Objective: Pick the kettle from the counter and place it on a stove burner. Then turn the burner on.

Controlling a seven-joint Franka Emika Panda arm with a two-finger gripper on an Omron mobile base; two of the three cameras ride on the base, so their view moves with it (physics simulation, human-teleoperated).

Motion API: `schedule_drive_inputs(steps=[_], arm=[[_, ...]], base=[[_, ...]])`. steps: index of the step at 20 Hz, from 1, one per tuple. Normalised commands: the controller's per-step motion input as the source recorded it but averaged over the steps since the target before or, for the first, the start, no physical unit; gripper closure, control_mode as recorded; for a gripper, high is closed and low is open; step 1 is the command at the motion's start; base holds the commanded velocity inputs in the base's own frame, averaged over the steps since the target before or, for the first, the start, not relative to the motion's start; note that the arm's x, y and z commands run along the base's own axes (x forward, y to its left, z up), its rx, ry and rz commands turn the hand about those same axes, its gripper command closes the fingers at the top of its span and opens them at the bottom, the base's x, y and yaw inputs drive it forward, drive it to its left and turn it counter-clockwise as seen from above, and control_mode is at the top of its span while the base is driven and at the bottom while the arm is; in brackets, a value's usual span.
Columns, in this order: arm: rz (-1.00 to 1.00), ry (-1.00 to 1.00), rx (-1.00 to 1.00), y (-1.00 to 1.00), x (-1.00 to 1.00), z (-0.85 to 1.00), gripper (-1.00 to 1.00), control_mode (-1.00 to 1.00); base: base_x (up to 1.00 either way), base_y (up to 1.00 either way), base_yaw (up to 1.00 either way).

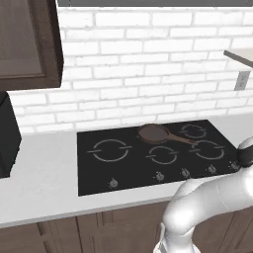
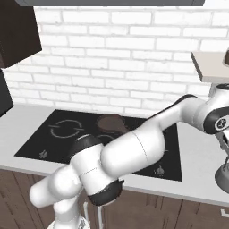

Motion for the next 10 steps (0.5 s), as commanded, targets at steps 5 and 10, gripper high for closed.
schedule_drive_inputs(steps=[5,10], arm=[[0.00,-0.08,0.07,0.00,0.22,-0.43,-1.00,-1.00],[0.00,-0.09,-0.03,-0.03,0.31,-0.22,-1.00,-1.00]], base=[[0.00,0.00,0.00],[0.00,0.00,0.00]])
